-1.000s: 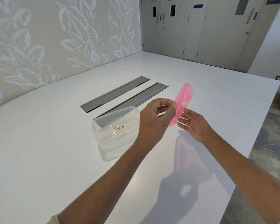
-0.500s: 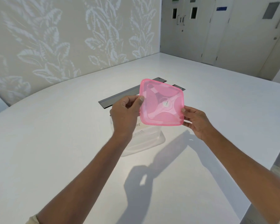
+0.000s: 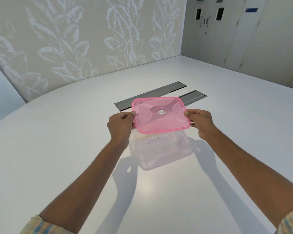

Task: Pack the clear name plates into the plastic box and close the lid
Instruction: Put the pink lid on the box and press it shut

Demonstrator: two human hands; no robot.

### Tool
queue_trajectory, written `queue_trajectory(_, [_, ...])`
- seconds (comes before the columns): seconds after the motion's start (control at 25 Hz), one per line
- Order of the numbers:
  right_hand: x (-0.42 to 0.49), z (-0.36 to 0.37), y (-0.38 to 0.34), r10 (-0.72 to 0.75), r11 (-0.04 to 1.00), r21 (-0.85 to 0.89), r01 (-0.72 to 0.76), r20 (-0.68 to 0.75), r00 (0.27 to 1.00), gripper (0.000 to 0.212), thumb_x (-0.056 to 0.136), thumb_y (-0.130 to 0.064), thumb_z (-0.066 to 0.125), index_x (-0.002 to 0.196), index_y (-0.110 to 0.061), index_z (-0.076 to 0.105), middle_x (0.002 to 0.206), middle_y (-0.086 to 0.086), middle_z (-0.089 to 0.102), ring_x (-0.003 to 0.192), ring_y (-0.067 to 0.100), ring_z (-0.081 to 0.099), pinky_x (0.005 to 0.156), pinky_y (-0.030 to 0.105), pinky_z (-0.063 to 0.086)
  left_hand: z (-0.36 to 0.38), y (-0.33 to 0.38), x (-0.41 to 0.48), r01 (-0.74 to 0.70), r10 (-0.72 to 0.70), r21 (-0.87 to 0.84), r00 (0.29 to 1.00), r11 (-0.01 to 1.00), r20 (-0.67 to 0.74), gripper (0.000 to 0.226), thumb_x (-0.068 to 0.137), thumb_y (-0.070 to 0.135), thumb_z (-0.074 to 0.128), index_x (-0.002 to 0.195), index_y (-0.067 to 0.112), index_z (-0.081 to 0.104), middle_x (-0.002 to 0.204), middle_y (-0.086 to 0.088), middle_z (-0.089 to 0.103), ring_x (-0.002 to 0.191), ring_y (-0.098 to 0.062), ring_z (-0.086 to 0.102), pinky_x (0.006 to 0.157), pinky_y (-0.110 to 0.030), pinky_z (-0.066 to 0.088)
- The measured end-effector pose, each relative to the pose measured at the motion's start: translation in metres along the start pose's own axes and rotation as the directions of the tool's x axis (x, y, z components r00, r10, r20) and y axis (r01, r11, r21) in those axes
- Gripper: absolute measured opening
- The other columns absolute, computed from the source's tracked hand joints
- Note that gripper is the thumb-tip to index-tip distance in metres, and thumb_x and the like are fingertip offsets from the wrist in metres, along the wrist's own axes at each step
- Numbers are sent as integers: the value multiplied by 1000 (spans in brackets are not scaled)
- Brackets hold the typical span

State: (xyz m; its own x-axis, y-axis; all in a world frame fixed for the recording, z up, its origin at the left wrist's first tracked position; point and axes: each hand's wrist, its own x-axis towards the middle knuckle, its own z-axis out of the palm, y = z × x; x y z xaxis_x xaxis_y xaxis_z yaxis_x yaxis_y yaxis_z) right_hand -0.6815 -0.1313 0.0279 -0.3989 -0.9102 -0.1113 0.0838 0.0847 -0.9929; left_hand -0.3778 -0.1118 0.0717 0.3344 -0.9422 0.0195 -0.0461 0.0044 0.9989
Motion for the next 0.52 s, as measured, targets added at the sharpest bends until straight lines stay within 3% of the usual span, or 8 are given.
queue_trajectory(0.24, [10,20,5,30,997,-78,-30,4,1000,9,85,-7,84,92,-7,79,85,11,78,65,21,68,67,31,59,-11,-28,21,113,-107,87,992,990,-68,23,87,24,84,69,11,78,63,-2,72,43,-7,64,67,-28,66])
queue_trajectory(0.52, [19,29,13,60,986,-155,-61,-11,998,20,82,-10,87,98,-1,80,93,18,79,72,24,67,74,35,62,-14,-42,33,183,-170,129,980,975,-100,19,89,20,82,76,7,79,69,-5,74,41,-7,65,61,-23,63])
